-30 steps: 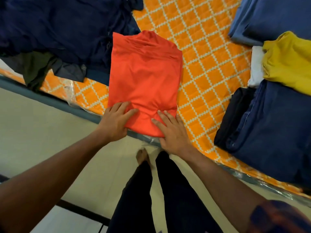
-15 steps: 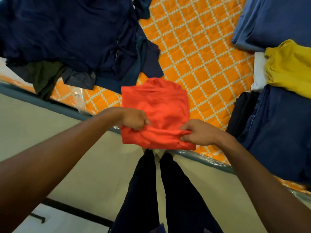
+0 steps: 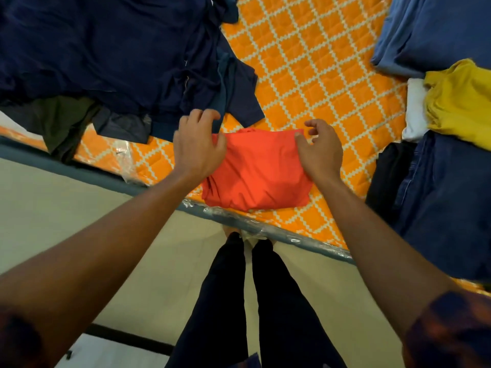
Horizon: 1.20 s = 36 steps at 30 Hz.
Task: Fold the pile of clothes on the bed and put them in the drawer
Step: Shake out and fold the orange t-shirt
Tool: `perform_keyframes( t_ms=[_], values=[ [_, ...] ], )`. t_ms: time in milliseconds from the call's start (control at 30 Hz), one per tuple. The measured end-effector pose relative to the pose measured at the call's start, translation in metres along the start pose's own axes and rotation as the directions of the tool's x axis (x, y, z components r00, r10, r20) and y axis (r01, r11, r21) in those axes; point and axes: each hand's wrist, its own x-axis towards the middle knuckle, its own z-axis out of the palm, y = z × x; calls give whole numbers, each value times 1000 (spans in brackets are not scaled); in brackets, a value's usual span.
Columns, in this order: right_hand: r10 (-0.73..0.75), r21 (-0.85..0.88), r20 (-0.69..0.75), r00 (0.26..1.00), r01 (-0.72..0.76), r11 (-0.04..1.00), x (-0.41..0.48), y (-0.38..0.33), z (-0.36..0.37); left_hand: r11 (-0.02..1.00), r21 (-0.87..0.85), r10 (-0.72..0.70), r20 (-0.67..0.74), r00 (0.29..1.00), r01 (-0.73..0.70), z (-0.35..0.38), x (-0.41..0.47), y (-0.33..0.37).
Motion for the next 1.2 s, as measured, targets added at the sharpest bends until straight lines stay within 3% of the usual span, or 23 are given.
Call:
perform_keyframes(
  t_ms=[67, 133, 233, 300, 400, 500, 567, 733, 900, 1067, 1200],
  values=[
    [-27, -43, -78, 997, 24, 999, -30, 3, 8, 984, -76, -161, -15, 987, 160, 10, -26, 0],
    [101, -3, -1, 995, -101, 995, -58, 11, 20, 925, -136, -361, -15, 932, 356, 20, -52, -1],
    [280, 103, 121, 952, -293, 951, -78, 23, 30, 722, -403, -519, 223, 825, 562, 30, -75, -6],
    [327, 188, 198, 924, -363, 913, -68, 24, 27, 600, -493, -527, 349, 775, 630, 33, -77, -7],
    [378, 316, 397, 836, -511, 799, -44, 22, 16, 574, -465, -514, 436, 739, 674, 32, -65, -12],
    [367, 344, 578, 729, -626, 700, -32, 25, 9, 259, -524, -433, 688, 582, 812, 18, -48, -16],
    [320, 368, 599, 734, -608, 703, -29, 27, 6, 131, -488, -332, 799, 502, 863, 3, -44, -10],
    [143, 522, 513, 847, -440, 731, -29, 34, -16, 71, -554, -252, 795, 552, 830, -7, -38, 13],
    [75, 631, 390, 918, -326, 704, -11, 51, -76, 54, -610, -185, 772, 608, 791, -1, -18, 76],
    [52, 710, 220, 974, -197, 677, 29, 76, -173, 111, -664, -125, 729, 673, 740, 16, 20, 177],
    [39, 694, 0, 999, -28, 719, 70, 113, -273, 193, -715, 30, 688, 725, 671, 37, 55, 290]
  ],
)
